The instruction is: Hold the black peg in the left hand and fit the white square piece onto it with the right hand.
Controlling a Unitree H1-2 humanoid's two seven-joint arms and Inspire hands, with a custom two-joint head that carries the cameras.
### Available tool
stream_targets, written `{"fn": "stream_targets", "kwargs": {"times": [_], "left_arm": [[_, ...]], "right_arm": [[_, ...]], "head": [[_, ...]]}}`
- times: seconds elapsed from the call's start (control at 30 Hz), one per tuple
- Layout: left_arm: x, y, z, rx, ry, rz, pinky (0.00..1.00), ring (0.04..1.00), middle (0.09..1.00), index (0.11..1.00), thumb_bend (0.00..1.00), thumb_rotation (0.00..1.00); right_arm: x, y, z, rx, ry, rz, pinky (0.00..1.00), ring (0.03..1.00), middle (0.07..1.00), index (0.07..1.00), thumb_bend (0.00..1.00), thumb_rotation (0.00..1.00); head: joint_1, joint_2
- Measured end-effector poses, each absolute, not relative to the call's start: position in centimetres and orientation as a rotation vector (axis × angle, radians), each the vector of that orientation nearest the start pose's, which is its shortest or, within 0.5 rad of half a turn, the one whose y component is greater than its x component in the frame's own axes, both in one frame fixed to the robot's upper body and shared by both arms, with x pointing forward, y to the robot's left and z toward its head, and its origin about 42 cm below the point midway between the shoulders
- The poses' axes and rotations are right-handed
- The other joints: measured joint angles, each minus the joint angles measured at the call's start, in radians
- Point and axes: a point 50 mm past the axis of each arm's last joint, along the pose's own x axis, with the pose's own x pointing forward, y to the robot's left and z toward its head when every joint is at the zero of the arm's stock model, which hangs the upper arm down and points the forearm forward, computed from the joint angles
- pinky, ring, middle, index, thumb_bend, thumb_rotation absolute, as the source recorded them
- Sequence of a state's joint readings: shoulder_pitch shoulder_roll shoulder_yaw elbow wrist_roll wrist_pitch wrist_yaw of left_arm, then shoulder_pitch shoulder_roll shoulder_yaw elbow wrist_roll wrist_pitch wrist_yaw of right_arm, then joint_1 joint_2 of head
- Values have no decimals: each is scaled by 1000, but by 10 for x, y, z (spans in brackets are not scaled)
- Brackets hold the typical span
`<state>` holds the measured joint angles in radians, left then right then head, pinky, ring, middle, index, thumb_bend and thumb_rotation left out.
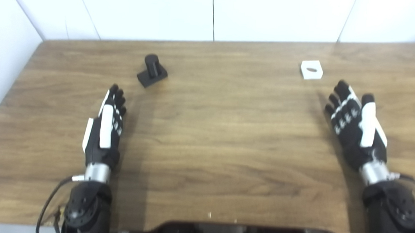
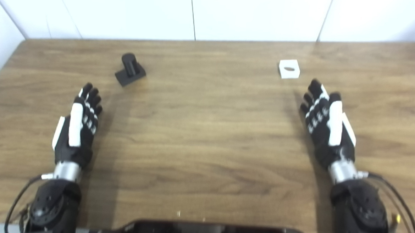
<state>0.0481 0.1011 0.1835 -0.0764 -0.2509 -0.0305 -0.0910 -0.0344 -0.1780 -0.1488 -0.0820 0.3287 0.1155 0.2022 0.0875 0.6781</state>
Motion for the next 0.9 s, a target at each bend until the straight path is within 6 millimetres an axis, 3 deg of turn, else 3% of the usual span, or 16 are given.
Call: {"fn": "stream_targets", "kwargs": {"times": [0.13,0.4,0.9], "left_arm": [[272,296,115,-154,-158,100,1000,1000,984,975,503,872],[277,296,115,-150,-193,88,1000,1000,992,969,476,920],[277,294,115,-116,-183,83,1000,1000,997,978,404,945]], "right_arm": [[296,-292,133,140,-65,100,1000,1000,1000,978,557,1000],[301,-291,133,136,-115,114,1000,1000,1000,986,577,1000],[306,-290,135,132,-139,137,1000,1000,1000,983,573,1000]], "head": [[-2,-54],[-8,-98],[-3,-94]]}}
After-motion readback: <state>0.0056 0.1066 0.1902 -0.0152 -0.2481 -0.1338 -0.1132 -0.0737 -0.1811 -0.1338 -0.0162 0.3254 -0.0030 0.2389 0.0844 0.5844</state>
